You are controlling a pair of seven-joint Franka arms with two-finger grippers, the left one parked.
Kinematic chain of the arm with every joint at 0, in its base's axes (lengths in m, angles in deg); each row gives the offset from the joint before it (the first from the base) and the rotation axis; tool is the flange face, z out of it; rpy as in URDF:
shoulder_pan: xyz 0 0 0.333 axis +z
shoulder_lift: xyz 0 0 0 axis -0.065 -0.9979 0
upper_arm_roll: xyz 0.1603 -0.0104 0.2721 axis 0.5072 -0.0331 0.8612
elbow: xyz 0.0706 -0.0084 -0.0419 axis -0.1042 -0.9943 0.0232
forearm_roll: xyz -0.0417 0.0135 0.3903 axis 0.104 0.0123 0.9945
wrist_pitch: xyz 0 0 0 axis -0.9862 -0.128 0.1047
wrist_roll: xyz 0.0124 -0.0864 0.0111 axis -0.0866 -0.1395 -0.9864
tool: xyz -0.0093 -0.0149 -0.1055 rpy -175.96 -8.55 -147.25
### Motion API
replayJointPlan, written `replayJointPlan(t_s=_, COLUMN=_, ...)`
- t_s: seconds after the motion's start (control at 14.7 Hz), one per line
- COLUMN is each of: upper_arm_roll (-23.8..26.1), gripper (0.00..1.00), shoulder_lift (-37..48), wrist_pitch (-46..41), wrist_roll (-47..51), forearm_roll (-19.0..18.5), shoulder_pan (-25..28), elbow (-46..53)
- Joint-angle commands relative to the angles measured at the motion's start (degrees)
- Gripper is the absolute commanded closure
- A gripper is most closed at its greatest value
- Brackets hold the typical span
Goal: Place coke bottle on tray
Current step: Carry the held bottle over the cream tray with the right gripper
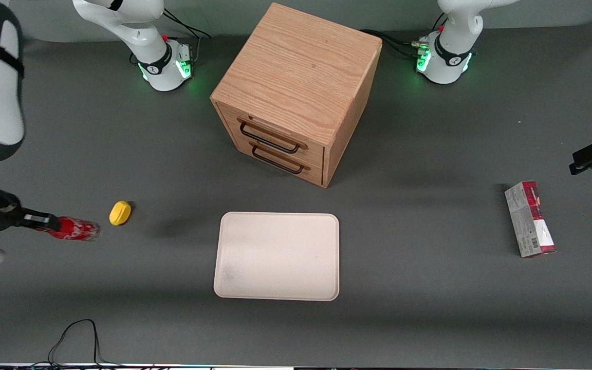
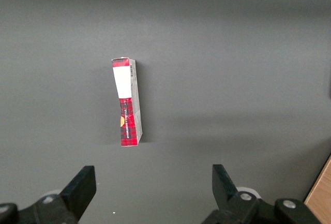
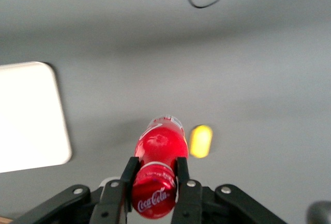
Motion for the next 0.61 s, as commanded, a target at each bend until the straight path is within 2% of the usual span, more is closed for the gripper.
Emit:
replayJointPlan(t_s=0.0, upper_arm_roll=5.82, gripper=1.00, shoulder_lift=0.13, wrist_pitch=-0.72, wrist_roll=12.33, forearm_roll=-1.85, shoulder_pan=1.35, elbow=2.48)
replayJointPlan(t_s=0.14, upper_arm_roll=8.73, gripper=1.00, shoulder_lift=-0.57, wrist_pitch=3.48, wrist_roll=19.02, forearm_roll=-1.76, shoulder_pan=2.85, elbow=2.05)
replayJointPlan(t_s=0.34, upper_arm_roll=9.53, gripper=1.00, shoulder_lift=-4.60, wrist_pitch=11.39, wrist_roll=27.12, forearm_roll=-1.94, shoulder_pan=6.88, elbow=1.70)
replayJointPlan(t_s=0.54, upper_arm_roll=9.53, gripper=1.00, shoulder_lift=-9.87, wrist_pitch=17.73, wrist_roll=31.00, forearm_roll=-4.74, shoulder_pan=10.32, elbow=1.78)
